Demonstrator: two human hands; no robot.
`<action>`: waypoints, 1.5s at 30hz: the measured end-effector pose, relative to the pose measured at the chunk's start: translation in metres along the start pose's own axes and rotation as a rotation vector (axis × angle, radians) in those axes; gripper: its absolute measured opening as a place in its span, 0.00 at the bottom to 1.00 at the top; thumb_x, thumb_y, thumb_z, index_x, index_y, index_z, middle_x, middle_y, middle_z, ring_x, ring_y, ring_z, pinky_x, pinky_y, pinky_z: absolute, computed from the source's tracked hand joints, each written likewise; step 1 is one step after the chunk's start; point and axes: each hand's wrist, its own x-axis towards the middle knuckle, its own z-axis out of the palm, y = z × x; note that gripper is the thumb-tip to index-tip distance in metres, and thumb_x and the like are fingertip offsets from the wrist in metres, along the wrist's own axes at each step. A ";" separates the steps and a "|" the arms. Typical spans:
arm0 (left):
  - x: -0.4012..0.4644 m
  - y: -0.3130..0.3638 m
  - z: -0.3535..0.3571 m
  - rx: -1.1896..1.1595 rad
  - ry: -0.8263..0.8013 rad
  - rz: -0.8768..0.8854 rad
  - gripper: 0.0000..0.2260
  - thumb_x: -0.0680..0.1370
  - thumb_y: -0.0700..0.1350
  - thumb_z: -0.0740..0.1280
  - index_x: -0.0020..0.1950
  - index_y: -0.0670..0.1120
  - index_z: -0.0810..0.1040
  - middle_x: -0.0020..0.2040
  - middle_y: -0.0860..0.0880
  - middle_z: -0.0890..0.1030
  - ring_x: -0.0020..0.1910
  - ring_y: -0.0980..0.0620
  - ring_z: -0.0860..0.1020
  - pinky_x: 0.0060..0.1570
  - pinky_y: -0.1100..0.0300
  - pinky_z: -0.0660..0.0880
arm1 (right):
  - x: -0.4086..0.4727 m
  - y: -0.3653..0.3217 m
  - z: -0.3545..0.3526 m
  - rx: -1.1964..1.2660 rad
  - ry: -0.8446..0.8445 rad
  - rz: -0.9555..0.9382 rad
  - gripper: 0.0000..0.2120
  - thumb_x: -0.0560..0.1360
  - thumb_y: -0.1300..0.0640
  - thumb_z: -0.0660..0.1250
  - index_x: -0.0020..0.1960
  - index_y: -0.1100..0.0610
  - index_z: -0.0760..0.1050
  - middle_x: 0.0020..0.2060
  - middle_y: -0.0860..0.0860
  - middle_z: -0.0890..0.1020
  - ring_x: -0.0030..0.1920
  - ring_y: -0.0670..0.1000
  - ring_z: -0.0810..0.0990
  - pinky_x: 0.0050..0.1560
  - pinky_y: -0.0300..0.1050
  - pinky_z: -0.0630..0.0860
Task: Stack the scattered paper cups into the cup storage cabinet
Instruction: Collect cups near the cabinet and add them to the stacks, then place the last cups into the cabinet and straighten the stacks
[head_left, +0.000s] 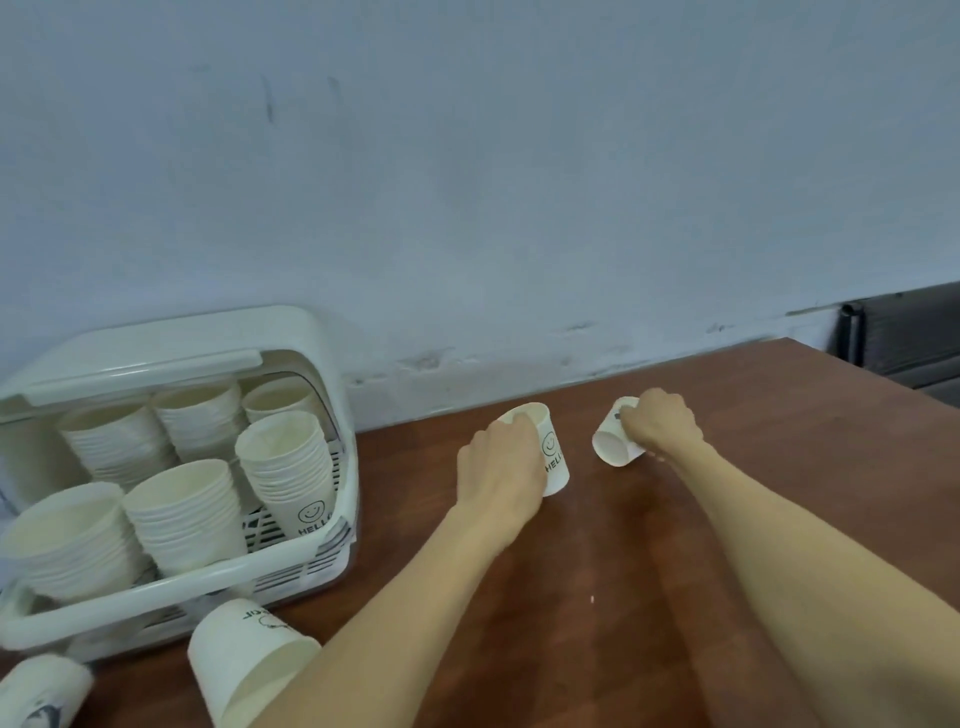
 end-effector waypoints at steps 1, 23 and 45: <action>-0.004 0.000 -0.004 0.002 0.006 0.002 0.10 0.78 0.38 0.58 0.59 0.43 0.71 0.56 0.42 0.77 0.53 0.40 0.76 0.43 0.53 0.66 | -0.003 0.000 0.000 0.017 -0.034 0.002 0.18 0.74 0.51 0.61 0.57 0.63 0.74 0.51 0.61 0.79 0.49 0.62 0.80 0.49 0.53 0.79; -0.162 -0.055 -0.141 -0.029 0.294 -0.030 0.09 0.78 0.43 0.58 0.48 0.43 0.78 0.48 0.44 0.80 0.49 0.42 0.78 0.39 0.54 0.71 | -0.238 -0.095 -0.065 -0.015 0.019 -0.743 0.08 0.73 0.55 0.63 0.46 0.53 0.81 0.39 0.52 0.84 0.41 0.55 0.80 0.42 0.51 0.78; -0.174 -0.244 -0.195 0.062 0.522 -0.366 0.10 0.78 0.39 0.58 0.47 0.43 0.79 0.45 0.43 0.80 0.40 0.42 0.74 0.36 0.54 0.68 | -0.312 -0.269 0.032 0.066 0.098 -0.953 0.11 0.76 0.60 0.56 0.40 0.58 0.76 0.37 0.55 0.79 0.40 0.57 0.76 0.37 0.52 0.76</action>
